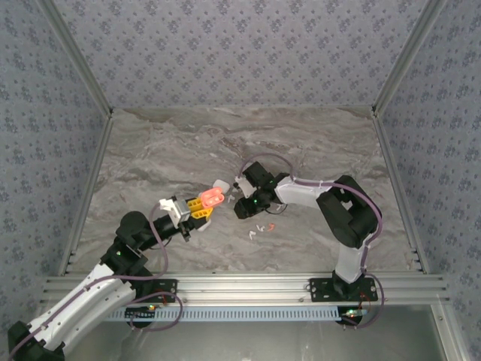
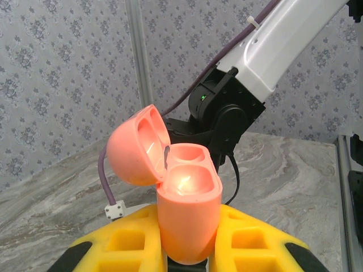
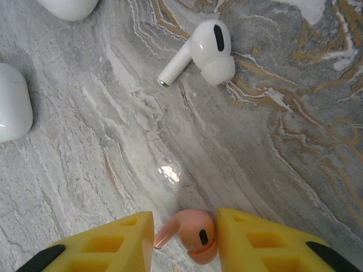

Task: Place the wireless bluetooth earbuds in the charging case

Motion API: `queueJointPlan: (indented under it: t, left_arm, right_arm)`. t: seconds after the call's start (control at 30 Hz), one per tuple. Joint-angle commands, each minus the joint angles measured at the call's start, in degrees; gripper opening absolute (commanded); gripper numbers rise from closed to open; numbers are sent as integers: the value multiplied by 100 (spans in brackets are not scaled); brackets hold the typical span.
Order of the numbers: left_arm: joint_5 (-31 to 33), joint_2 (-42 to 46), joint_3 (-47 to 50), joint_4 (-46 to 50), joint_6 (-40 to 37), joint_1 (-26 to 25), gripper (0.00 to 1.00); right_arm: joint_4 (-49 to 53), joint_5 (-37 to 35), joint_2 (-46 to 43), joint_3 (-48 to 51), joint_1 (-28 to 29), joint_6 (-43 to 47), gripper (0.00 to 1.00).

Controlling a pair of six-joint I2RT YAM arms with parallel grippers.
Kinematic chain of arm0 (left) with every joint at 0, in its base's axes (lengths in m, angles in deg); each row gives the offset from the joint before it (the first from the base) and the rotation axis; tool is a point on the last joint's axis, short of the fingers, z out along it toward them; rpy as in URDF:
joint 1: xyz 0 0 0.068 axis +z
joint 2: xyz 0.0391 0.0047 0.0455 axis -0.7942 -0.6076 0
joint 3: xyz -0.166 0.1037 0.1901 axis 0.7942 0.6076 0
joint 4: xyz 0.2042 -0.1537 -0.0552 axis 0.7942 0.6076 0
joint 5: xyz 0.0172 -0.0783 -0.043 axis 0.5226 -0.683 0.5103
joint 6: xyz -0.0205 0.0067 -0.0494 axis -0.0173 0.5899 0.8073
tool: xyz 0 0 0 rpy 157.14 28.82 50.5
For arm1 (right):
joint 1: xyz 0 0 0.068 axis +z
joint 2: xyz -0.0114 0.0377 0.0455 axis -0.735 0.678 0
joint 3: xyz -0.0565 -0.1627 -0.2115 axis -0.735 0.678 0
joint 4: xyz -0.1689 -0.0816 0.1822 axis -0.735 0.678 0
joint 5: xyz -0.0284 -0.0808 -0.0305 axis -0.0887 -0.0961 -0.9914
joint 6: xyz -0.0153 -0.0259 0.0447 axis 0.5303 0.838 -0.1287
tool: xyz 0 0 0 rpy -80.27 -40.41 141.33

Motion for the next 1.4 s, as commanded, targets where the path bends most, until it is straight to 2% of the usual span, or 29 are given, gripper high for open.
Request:
queueJointPlan:
  t: [0.0, 0.2, 0.4, 0.67, 1.0, 1.13, 1.37]
  left_arm:
    - [50, -30, -131, 17, -75, -41, 0]
    - [68, -39, -139, 32, -76, -44, 0]
    - [56, -73, -148, 26, -51, -41, 0]
    - [16, -264, -157, -65, 28, -35, 0]
    - [-179, -774, -260, -267, 176, -42, 0]
    - [-291, -954, -358, -305, 195, -43, 0]
    - [-407, -1118, -421, -381, 273, -38, 0]
  right_arm:
    - [381, -54, -29, 44, 60, 68, 33]
    - [359, -68, -92, 80, 65, 77, 24]
    - [220, -264, -523, 193, 65, 63, 21]
    - [159, -922, -2330, 553, 121, 444, 21]
    - [-88, -1761, -4727, 793, 651, 1532, 21]
    - [-146, -1880, -5020, 646, 1053, 1953, 21]
    - [-378, -2095, -4737, 385, 1689, 2482, 21]
